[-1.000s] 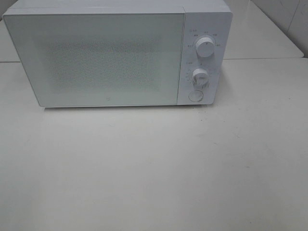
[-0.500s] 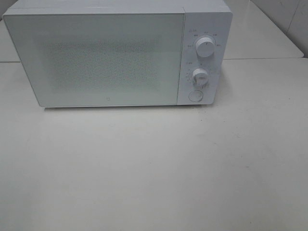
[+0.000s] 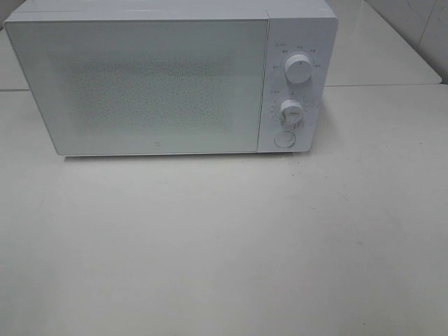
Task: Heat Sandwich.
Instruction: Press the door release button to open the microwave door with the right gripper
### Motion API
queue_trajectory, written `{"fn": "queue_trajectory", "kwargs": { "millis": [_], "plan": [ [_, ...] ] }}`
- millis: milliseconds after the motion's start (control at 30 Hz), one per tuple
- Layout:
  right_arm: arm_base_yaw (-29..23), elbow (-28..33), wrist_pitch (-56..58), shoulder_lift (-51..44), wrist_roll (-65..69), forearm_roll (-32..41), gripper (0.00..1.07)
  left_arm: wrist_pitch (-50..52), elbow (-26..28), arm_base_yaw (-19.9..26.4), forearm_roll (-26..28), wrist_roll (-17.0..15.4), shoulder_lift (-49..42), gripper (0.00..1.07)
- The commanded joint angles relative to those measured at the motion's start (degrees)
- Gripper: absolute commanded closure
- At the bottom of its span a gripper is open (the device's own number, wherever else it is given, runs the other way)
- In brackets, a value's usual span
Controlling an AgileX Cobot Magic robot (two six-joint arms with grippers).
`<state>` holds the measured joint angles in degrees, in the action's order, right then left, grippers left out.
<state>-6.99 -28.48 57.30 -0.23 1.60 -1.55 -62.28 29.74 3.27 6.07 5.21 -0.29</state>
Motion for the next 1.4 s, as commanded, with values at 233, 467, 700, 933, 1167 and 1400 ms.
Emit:
{"fn": "queue_trajectory", "kwargs": {
  "millis": [233, 467, 700, 933, 1167, 1400],
  "plan": [
    [0.3, -1.8, -4.9, -0.3, -0.9, 1.5, 0.31, 0.9, -0.1, -0.3, 0.1, -0.1, -0.9, 0.09],
    [0.3, -2.0, -13.9, 4.6, -0.9, 1.5, 0.31, 0.9, -0.1, -0.3, 0.1, -0.1, -0.9, 0.09],
    [0.3, -2.0, -25.0, 14.5, -0.9, 1.5, 0.31, 0.9, -0.1, -0.3, 0.1, -0.1, -0.9, 0.09],
    [0.3, -2.0, -32.1, 24.6, -0.9, 1.5, 0.31, 0.9, -0.1, -0.3, 0.1, -0.1, -0.9, 0.09],
    [0.3, -2.0, -40.6, 34.6, -0.5, 1.5, 0.31, 0.9, -0.1, -0.3, 0.1, -0.1, -0.9, 0.09],
    [0.3, -2.0, -48.8, 43.8, -0.7, 1.5, 0.32, 0.9, -0.1, -0.3, 0.1, -0.1, -0.9, 0.09]
  ]
}}
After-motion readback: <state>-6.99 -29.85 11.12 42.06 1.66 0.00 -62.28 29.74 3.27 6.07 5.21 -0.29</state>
